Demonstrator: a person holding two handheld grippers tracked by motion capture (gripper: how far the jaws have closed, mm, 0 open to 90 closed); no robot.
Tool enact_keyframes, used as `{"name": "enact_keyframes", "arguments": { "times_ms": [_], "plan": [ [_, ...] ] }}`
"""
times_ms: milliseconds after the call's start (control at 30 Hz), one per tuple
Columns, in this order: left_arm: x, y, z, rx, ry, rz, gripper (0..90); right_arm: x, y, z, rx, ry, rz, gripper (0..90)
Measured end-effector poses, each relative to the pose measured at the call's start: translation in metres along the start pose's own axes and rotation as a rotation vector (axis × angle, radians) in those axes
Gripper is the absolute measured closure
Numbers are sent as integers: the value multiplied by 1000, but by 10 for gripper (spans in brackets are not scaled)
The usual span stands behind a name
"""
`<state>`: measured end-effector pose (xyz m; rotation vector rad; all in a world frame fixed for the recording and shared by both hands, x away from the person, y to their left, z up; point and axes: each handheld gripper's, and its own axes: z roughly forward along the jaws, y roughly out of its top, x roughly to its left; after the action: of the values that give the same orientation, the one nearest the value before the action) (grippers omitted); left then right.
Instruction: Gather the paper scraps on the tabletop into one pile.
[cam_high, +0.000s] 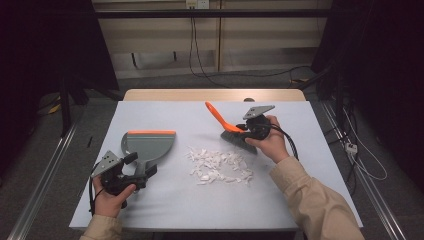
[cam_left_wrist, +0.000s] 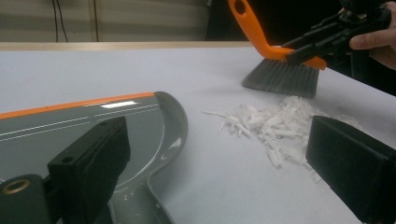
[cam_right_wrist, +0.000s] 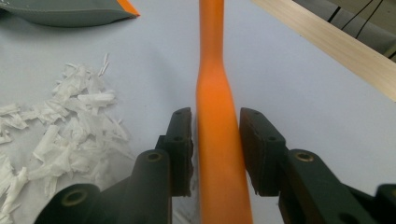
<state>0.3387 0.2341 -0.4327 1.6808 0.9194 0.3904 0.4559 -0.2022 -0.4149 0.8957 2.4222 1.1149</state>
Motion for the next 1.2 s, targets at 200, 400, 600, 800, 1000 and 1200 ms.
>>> {"name": "enact_keyframes", "arguments": {
  "times_ms": [200, 400, 600, 800, 1000, 1200],
  "plan": [
    [-2, 1, 1, -4, -7, 3, 63, 8, 16, 1, 84, -70, 17, 656],
    [-2, 1, 1, -2, -8, 3, 63, 7, 15, -2, 158, -88, 114, 714],
    [-4, 2, 0, -2, -9, 11, 63, 10, 12, -14, 222, -148, 148, 717],
    [-5, 2, -1, -2, -11, 15, 63, 7, -4, -32, 207, -194, 209, 717],
    [-7, 3, 0, -5, -12, 19, 63, 20, -10, -38, 181, -202, 247, 718],
    [-9, 4, 0, -8, -17, 19, 63, 39, -3, -30, 179, -219, 253, 718]
  ]
}}
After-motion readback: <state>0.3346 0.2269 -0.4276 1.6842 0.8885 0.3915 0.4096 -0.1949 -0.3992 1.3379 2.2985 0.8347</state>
